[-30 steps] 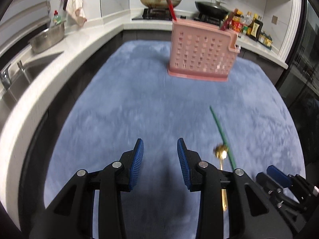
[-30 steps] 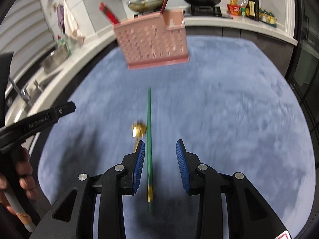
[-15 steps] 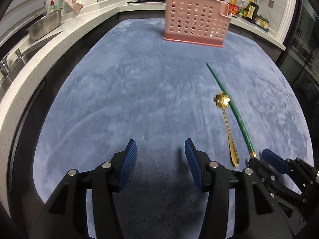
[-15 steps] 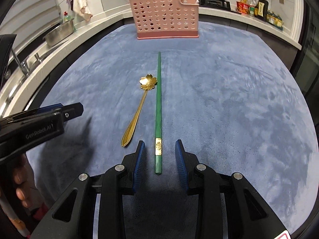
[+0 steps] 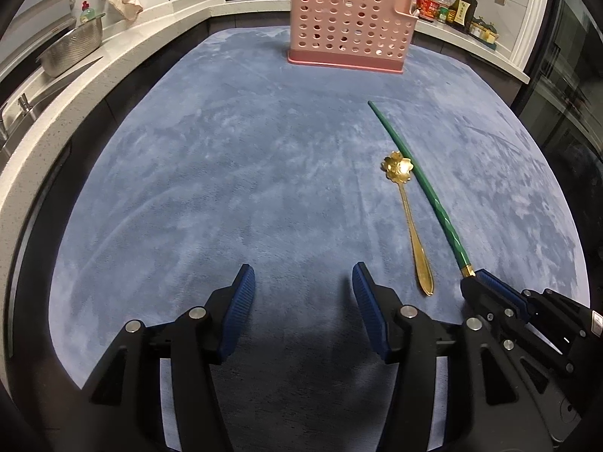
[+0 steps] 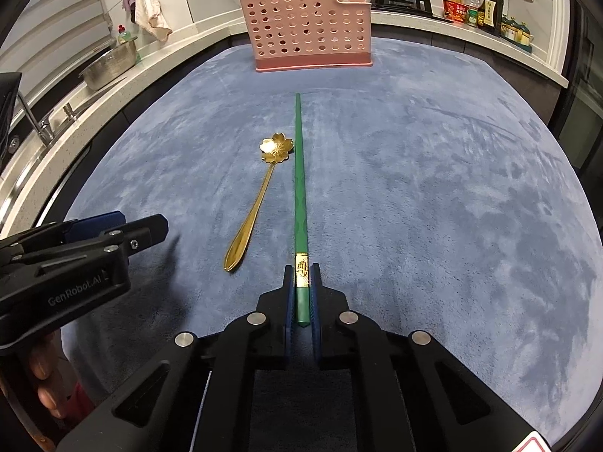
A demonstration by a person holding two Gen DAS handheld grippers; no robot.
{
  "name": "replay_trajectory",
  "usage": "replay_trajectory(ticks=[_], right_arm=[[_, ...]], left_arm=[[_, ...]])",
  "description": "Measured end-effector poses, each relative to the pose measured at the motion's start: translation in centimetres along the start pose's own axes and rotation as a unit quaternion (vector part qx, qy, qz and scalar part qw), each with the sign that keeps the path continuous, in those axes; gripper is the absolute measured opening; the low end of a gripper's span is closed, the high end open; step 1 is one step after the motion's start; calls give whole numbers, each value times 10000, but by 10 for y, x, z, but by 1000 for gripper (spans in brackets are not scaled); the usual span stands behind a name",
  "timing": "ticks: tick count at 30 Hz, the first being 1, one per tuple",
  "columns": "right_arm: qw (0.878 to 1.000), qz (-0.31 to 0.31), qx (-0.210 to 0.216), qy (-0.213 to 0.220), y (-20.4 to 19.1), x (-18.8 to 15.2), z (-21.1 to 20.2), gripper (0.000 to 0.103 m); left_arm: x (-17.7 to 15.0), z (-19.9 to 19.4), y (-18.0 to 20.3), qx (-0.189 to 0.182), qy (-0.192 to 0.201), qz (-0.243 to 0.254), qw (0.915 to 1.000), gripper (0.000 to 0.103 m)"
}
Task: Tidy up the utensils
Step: 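Grasp the gold spoon with the left tool while the right tool grasps the green chopstick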
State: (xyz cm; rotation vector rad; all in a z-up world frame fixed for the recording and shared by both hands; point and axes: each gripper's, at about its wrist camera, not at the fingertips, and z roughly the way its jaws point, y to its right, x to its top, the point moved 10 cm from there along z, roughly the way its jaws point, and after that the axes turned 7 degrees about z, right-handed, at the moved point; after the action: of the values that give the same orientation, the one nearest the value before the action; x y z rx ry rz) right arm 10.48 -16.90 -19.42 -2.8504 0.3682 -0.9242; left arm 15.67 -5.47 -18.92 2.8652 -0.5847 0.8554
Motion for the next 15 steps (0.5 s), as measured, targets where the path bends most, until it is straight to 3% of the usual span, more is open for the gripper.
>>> replay_trajectory(ticks=[15], right_arm=[[9982, 528, -132, 241, 31, 2, -19, 7]], left_arm=[[0, 1, 26, -330, -70, 88, 9994, 64]])
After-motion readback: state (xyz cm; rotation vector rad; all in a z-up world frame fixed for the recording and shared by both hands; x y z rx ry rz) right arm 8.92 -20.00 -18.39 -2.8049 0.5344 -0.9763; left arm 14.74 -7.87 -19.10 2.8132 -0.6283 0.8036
